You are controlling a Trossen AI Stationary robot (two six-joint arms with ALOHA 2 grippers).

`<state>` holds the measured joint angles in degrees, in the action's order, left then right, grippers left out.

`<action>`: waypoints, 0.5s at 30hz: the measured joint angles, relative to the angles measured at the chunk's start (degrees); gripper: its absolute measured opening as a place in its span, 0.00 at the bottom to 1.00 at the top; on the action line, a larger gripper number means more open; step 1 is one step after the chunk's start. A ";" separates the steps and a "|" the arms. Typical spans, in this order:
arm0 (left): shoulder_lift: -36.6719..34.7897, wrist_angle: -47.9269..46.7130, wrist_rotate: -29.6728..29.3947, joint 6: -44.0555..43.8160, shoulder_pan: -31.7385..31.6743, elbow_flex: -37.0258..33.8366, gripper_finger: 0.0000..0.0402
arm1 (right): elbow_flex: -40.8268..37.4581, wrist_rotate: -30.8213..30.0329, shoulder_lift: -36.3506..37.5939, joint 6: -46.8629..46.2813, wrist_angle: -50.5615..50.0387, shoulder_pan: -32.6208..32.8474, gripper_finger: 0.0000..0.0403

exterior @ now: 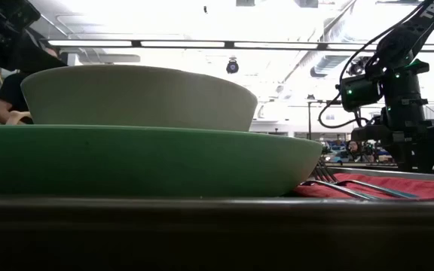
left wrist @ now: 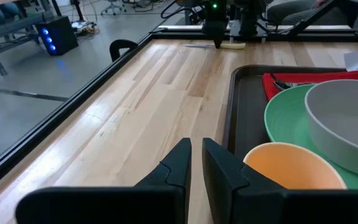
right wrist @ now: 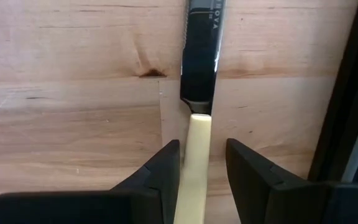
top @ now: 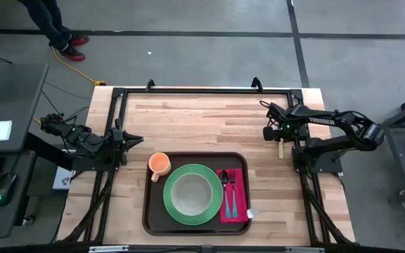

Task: Set up tray
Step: Put the table knife on the table napkin to the right of the fork on the serving tray

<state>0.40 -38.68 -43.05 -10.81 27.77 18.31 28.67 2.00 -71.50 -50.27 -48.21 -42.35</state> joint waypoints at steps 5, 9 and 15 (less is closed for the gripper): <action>0.00 -0.06 -0.01 0.03 0.00 0.00 0.17 | -0.02 -1.09 0.00 -1.27 0.00 0.00 0.27; 0.00 -0.32 -0.06 0.26 0.00 0.00 0.17 | -0.02 -1.57 0.00 -2.20 0.04 0.02 0.27; -0.02 -0.52 -0.13 0.44 0.00 0.00 0.17 | -0.04 -1.97 -0.02 -2.83 0.09 0.02 0.25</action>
<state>0.39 -39.20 -43.18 -10.37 27.77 18.31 28.62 0.03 -71.53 -53.10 -48.12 -42.33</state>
